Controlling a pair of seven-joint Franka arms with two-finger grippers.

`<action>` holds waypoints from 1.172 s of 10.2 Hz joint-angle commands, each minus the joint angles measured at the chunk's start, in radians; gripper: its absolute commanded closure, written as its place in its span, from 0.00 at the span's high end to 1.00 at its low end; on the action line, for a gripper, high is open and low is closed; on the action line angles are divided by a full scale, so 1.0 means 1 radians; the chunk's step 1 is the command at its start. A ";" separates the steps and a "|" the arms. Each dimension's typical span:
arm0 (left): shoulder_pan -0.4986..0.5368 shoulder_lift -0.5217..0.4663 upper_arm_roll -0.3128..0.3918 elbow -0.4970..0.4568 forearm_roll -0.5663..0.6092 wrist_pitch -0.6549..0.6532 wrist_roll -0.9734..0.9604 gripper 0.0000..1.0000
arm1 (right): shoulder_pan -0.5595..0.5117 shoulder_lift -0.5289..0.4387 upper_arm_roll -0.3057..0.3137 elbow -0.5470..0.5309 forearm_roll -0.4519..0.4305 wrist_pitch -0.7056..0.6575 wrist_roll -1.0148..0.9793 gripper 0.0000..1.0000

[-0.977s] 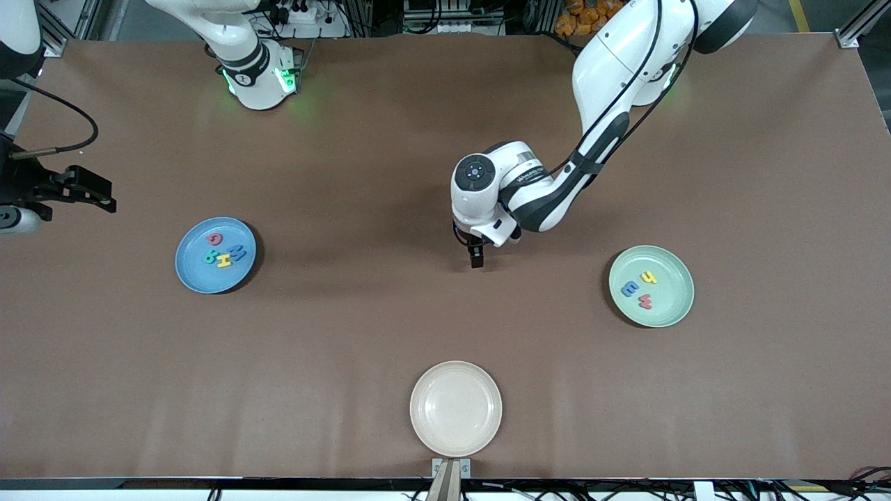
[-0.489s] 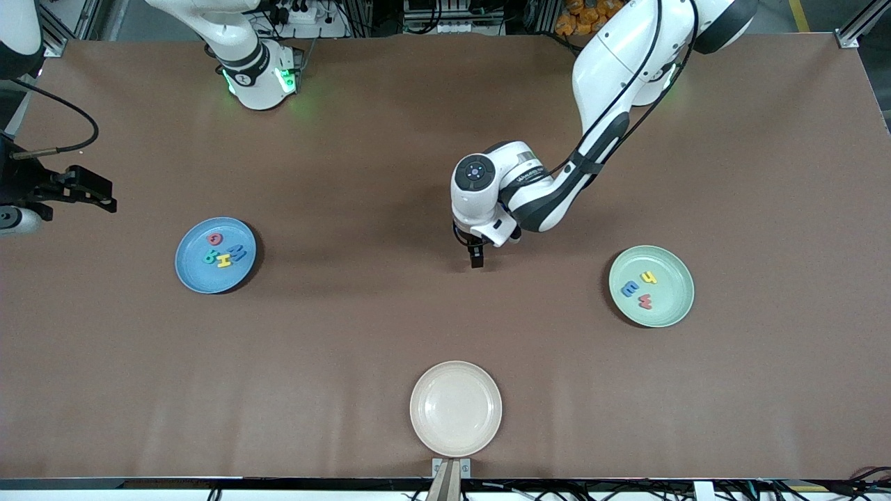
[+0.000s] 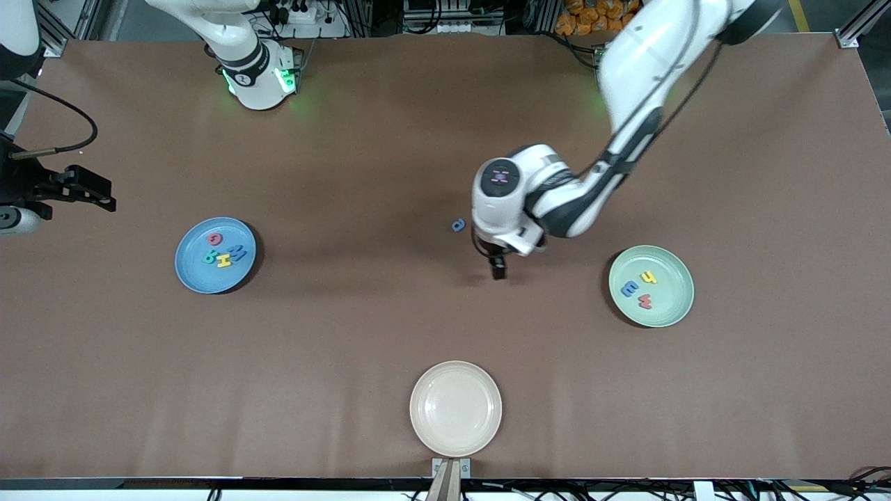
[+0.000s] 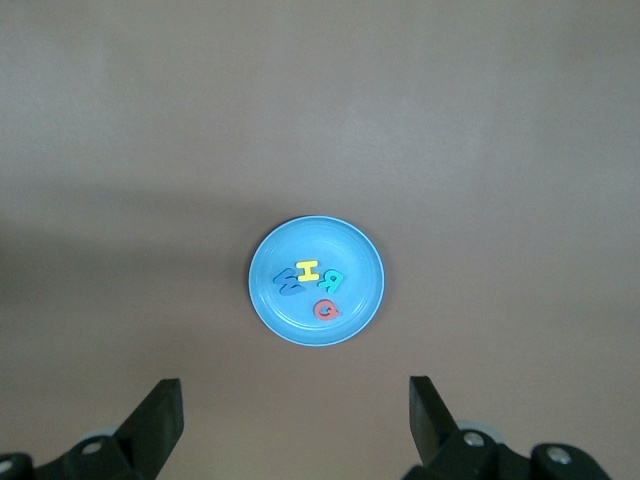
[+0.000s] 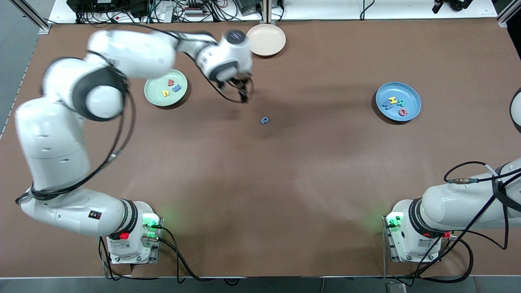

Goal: Sort uppercase to blue plate, lowercase to green plate

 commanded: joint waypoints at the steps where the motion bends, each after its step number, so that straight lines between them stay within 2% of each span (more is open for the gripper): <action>1: 0.129 -0.098 -0.101 -0.107 0.039 -0.041 -0.048 1.00 | -0.021 -0.024 0.009 -0.015 0.016 -0.006 0.007 1.00; 4: 0.127 -0.100 -0.104 -0.109 0.039 -0.041 -0.038 1.00 | -0.030 -0.025 0.011 -0.013 0.016 0.000 0.004 1.00; 10: 0.129 -0.100 -0.133 -0.109 0.039 -0.049 0.210 1.00 | -0.030 -0.032 0.012 0.004 0.013 0.002 0.005 1.00; 12: 0.127 -0.095 -0.141 -0.104 0.039 -0.049 0.308 1.00 | -0.030 -0.024 0.017 0.039 0.017 -0.033 0.007 1.00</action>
